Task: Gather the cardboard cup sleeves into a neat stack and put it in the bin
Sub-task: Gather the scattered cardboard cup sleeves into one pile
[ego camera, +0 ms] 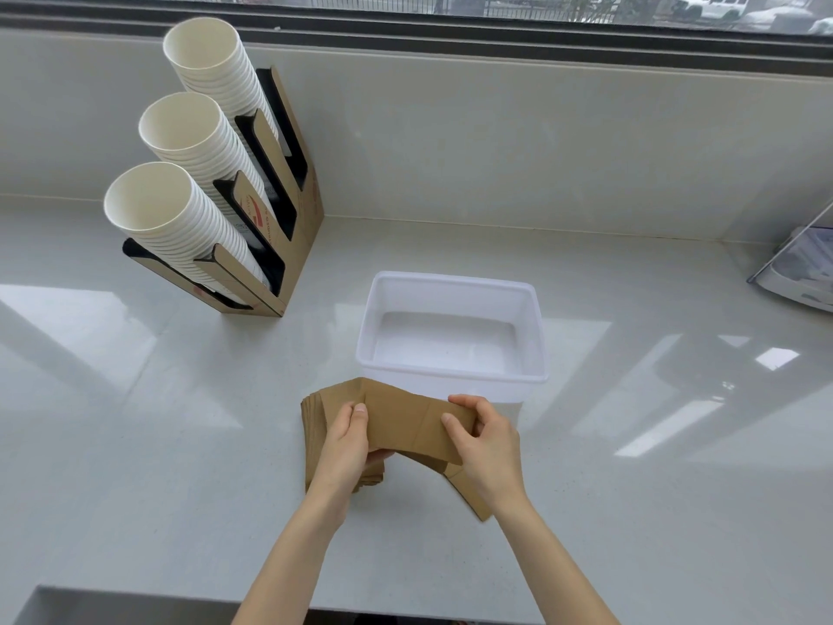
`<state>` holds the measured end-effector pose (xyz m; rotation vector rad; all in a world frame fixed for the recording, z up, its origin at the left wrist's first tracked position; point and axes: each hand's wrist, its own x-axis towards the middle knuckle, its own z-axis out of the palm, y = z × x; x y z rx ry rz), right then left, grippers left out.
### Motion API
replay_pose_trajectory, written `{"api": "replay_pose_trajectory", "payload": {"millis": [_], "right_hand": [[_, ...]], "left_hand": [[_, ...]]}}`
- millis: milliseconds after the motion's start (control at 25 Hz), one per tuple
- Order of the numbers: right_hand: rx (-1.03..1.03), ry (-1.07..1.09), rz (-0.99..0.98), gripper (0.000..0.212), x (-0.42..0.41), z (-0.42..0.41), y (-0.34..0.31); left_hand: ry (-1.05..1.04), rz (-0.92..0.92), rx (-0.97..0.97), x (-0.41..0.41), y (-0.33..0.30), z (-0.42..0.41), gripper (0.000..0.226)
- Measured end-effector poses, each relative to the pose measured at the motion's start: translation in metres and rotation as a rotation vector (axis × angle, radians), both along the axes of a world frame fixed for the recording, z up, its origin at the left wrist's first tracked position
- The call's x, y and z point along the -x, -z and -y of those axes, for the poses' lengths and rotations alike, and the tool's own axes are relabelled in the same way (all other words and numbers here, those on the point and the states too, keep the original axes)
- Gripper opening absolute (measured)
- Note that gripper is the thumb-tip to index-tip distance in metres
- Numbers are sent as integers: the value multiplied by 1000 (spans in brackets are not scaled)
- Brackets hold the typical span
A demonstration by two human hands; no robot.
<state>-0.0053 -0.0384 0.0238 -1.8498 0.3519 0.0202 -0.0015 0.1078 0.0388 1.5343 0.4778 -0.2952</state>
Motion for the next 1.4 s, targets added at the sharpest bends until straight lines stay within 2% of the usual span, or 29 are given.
{"api": "replay_pose_trajectory", "payload": {"millis": [120, 320, 520, 640, 720, 800, 1080, 1400], "right_hand": [[50, 7, -17, 17, 0, -4, 1], [181, -30, 27, 22, -1, -4, 4], [218, 11, -9, 20, 3, 9, 14], [459, -120, -250, 46, 8, 23, 28], [604, -227, -403, 68, 13, 25, 35], [667, -253, -412, 74, 17, 24, 40], [640, -261, -395, 63, 15, 25, 41], [417, -294, -244, 61, 9, 42, 23]], "left_hand": [[4, 19, 36, 1, 1, 1, 28], [19, 71, -44, 3, 1, 2, 15], [-13, 73, -118, -1, 7, -8, 27], [-65, 92, -95, -3, 6, -15, 16], [-83, 96, -81, -3, 4, -17, 21], [-89, 88, -89, -4, 3, -18, 28], [-81, 85, -109, -6, 5, -18, 29], [-125, 76, -70, -8, 5, -21, 32]]}}
